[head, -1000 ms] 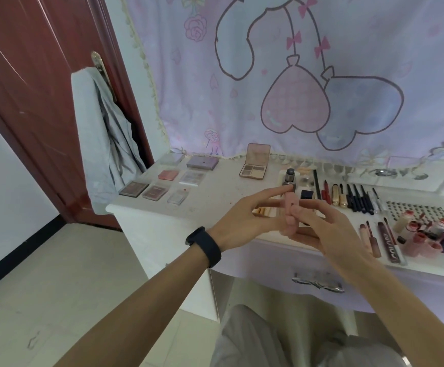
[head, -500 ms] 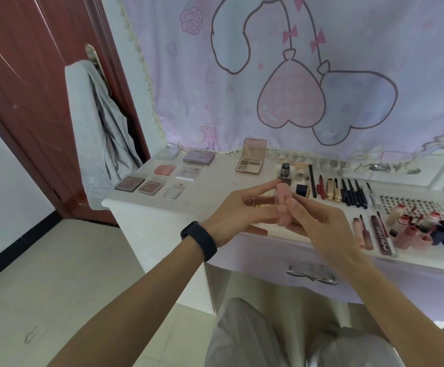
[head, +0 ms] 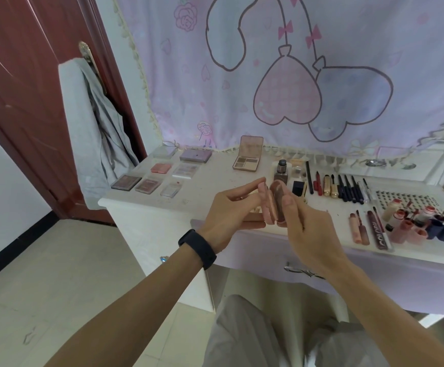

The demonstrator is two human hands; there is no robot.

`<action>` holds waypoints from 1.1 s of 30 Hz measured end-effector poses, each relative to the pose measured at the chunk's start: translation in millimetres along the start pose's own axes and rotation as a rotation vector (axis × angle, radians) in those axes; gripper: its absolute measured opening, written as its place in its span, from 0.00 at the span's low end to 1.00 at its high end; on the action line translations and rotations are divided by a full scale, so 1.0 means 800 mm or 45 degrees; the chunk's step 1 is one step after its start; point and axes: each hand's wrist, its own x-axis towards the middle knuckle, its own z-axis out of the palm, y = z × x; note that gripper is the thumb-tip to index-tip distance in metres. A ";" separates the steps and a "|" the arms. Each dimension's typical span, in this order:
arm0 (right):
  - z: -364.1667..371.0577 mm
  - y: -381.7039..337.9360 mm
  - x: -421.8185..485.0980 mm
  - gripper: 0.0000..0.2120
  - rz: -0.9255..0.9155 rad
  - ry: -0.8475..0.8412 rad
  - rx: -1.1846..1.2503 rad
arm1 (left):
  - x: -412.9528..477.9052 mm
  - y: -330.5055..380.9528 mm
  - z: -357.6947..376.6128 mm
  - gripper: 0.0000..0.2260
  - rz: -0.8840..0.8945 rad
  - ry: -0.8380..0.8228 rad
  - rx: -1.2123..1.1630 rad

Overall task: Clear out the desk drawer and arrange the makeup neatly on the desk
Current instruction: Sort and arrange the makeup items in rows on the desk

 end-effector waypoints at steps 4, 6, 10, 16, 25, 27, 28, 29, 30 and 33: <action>-0.007 -0.004 0.003 0.14 0.103 -0.010 0.071 | -0.003 -0.004 -0.015 0.19 -0.078 -0.063 -0.169; -0.010 -0.006 0.006 0.14 0.216 0.038 0.191 | -0.003 -0.009 -0.018 0.18 -0.122 -0.057 -0.289; 0.000 -0.004 0.002 0.16 0.345 -0.067 0.233 | -0.006 -0.030 -0.010 0.13 -0.223 0.064 -0.541; 0.014 0.025 -0.012 0.08 0.492 -0.066 0.298 | -0.024 -0.072 0.004 0.15 -0.306 0.104 -0.831; 0.014 0.028 -0.018 0.05 0.480 -0.028 0.224 | -0.016 -0.067 0.002 0.21 -0.363 0.080 -0.457; 0.015 0.028 -0.022 0.06 0.434 0.006 0.181 | -0.015 -0.070 0.003 0.22 -0.352 0.082 -0.365; 0.015 0.027 -0.024 0.06 0.417 0.027 0.162 | -0.014 -0.071 0.001 0.21 -0.350 0.078 -0.345; 0.014 0.027 -0.026 0.05 0.406 0.051 0.143 | -0.015 -0.073 0.000 0.21 -0.348 0.071 -0.335; 0.014 0.028 -0.028 0.04 0.402 0.075 0.129 | -0.015 -0.074 -0.002 0.20 -0.341 0.062 -0.326; 0.015 0.031 -0.034 0.04 0.403 0.128 0.103 | -0.017 -0.078 -0.005 0.19 -0.286 0.033 -0.266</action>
